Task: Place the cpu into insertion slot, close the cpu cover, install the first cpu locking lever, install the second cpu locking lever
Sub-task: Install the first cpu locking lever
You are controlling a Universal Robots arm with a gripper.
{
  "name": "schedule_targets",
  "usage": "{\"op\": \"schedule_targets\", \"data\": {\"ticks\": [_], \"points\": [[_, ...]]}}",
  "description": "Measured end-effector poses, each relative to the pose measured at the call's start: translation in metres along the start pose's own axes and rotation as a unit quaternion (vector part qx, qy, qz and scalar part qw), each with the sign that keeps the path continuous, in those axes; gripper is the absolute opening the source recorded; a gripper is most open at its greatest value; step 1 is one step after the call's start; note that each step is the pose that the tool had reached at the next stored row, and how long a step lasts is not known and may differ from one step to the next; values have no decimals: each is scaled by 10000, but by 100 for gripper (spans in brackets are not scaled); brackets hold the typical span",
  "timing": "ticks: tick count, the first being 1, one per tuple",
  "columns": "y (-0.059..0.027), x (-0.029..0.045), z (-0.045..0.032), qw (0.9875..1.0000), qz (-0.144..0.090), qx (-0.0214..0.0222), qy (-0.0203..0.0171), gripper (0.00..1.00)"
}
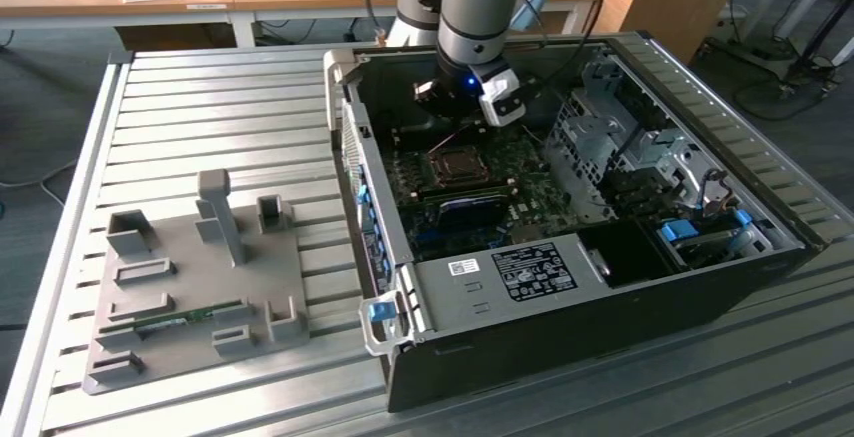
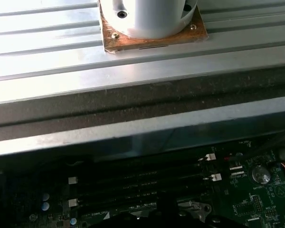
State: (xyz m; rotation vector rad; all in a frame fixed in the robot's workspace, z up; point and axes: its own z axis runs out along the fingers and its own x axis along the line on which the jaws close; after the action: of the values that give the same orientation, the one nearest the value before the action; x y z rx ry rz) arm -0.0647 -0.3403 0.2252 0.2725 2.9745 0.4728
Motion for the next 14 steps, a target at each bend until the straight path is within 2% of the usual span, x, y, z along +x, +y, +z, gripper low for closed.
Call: {"op": "schedule_targets", "data": {"ticks": [4, 8, 14], "points": [[-22, 0, -7, 10000, 8, -94, -1, 11], [-30, 10, -10, 10000, 7, -98, -6, 11], [-45, 44, 17, 9999, -2, -104, -34, 11]]}}
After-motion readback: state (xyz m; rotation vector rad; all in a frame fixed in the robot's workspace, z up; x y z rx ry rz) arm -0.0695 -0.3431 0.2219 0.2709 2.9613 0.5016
